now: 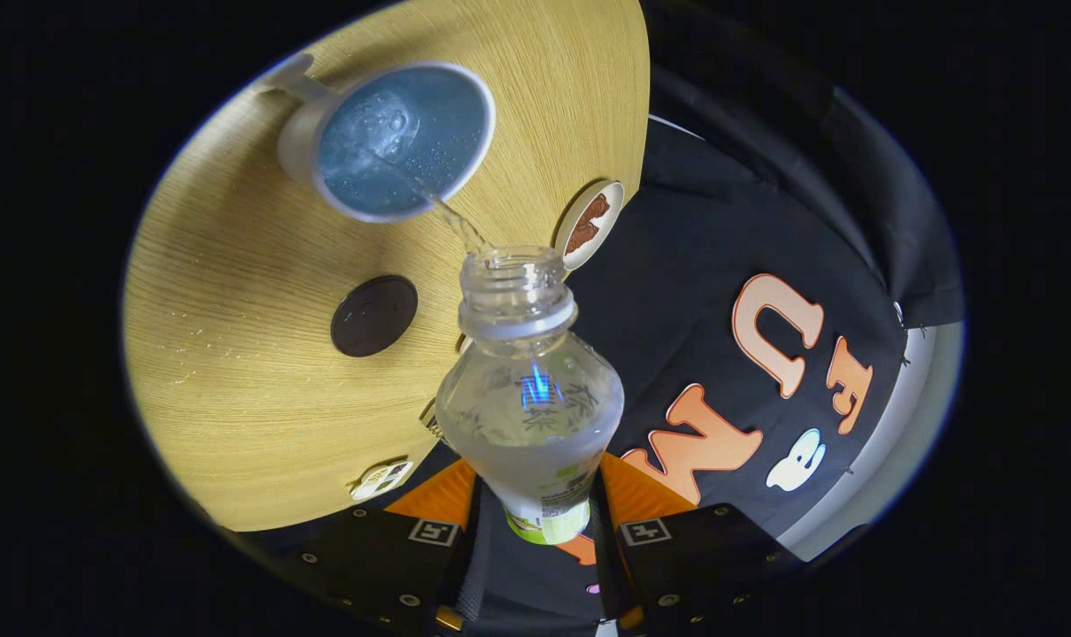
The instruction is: Take the bottle from table, then pour the juice into the cup, finally place the bottle on the coaster
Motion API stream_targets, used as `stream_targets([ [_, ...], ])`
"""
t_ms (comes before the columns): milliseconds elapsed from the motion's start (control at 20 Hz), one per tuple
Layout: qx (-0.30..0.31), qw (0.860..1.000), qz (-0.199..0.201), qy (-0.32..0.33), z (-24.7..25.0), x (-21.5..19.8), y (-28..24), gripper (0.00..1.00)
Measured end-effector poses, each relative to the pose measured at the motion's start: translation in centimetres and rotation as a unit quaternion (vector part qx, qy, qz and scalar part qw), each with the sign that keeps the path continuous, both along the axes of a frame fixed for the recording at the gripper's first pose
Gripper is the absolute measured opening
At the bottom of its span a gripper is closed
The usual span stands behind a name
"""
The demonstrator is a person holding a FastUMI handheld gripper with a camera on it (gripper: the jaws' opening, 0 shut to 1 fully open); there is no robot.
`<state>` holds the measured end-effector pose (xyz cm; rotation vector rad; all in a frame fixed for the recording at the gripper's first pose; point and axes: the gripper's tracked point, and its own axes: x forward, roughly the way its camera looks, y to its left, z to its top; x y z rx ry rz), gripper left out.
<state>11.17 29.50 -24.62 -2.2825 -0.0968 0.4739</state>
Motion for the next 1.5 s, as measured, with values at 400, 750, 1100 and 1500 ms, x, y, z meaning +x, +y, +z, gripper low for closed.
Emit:
stream_targets([
  [400, -0.007, 1.0, 0.006, -0.002, 0.8, 0.2, 0.7, 0.51],
  [750, -0.013, 1.0, 0.017, 0.002, 1.0, -0.1, 1.6, 0.51],
  [1100, -0.011, 1.0, 0.007, 0.009, -0.1, 0.1, 1.0, 0.52],
  [1500, 0.044, 0.998, -0.02, 0.028, -1.8, -0.2, -0.7, 0.52],
])
